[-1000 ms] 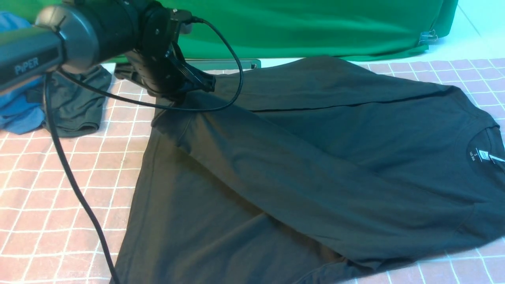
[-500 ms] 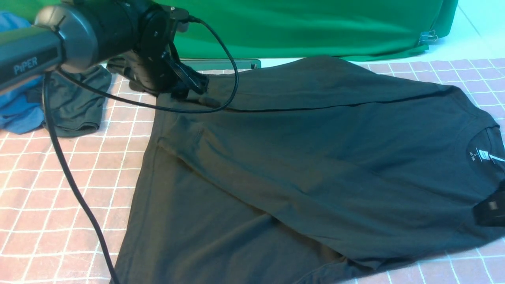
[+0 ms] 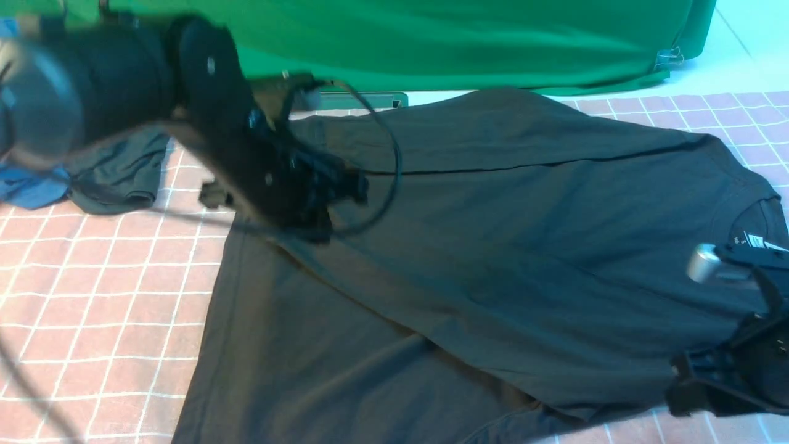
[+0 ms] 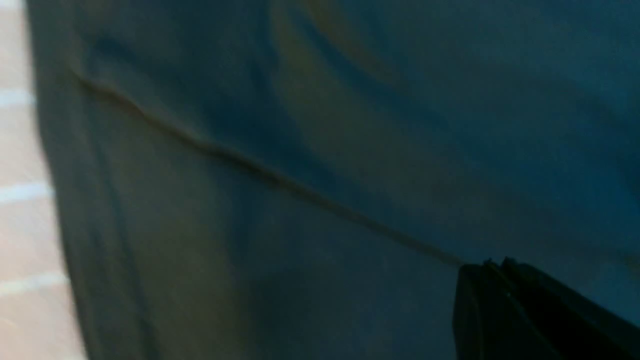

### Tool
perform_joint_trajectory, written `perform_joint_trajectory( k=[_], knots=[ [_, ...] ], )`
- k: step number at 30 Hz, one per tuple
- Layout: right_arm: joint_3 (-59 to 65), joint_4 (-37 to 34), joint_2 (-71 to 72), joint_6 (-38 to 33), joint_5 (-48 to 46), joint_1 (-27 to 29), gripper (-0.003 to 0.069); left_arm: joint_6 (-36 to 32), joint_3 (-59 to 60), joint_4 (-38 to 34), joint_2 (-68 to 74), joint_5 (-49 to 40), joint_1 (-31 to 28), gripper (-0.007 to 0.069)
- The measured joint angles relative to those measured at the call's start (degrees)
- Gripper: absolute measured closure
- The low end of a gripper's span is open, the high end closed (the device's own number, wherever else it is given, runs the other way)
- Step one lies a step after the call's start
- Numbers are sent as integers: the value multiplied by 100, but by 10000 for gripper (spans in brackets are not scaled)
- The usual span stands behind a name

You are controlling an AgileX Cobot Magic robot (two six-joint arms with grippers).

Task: Fold a long-sleeved shirt over a pink coffee tablecloth.
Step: 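Grab the top left corner of the dark shirt with the left gripper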

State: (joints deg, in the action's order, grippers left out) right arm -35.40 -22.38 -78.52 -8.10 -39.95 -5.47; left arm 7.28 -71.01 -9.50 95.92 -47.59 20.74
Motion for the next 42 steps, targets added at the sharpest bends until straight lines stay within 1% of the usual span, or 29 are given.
perform_joint_trajectory(
  k=[4,7,11,15,16,18,19,20,21,22,23,28,29,33,37,42],
  knots=[
    [0,-174,-400,-128,327,0,228,7,587,-41,-307,101,249,614],
    [0,-269,-694,-172,490,-41,193,29,831,-30,-438,108,286,614],
    [-6,-298,-828,-222,853,-311,160,90,950,49,-467,102,286,614],
    [-10,-305,-870,-233,1251,-635,164,116,961,58,-469,86,286,614],
    [-10,-305,-876,-245,1374,-749,195,116,961,58,-474,81,286,614],
    [-10,-305,-894,-275,1442,-856,287,116,965,58,-474,65,286,614],
    [-10,-305,-900,-305,1450,-873,365,122,965,62,-474,46,286,614],
    [-10,-300,-904,-382,1450,-879,471,128,965,69,-474,19,286,614],
    [-10,-295,-911,-419,1435,-890,538,128,965,69,-474,-11,286,614],
    [-10,-269,-911,-424,1401,-896,579,128,968,69,-474,-36,286,614],
    [-10,-234,-904,-430,1361,-901,600,128,968,69,-474,-59,286,614],
    [-10,184,-631,-317,869,-908,610,128,968,73,-474,-151,286,612],
    [-10,414,-426,-169,576,-908,610,128,968,73,-474,-173,286,613],
    [-10,830,-2,100,-40,-914,610,128,968,73,-474,-297,286,612],
    [106,1037,326,171,-574,-914,610,128,968,105,-474,-491,286,612],
    [446,1116,426,219,-720,-914,610,233,968,219,-474,-630,286,612]
  ],
)
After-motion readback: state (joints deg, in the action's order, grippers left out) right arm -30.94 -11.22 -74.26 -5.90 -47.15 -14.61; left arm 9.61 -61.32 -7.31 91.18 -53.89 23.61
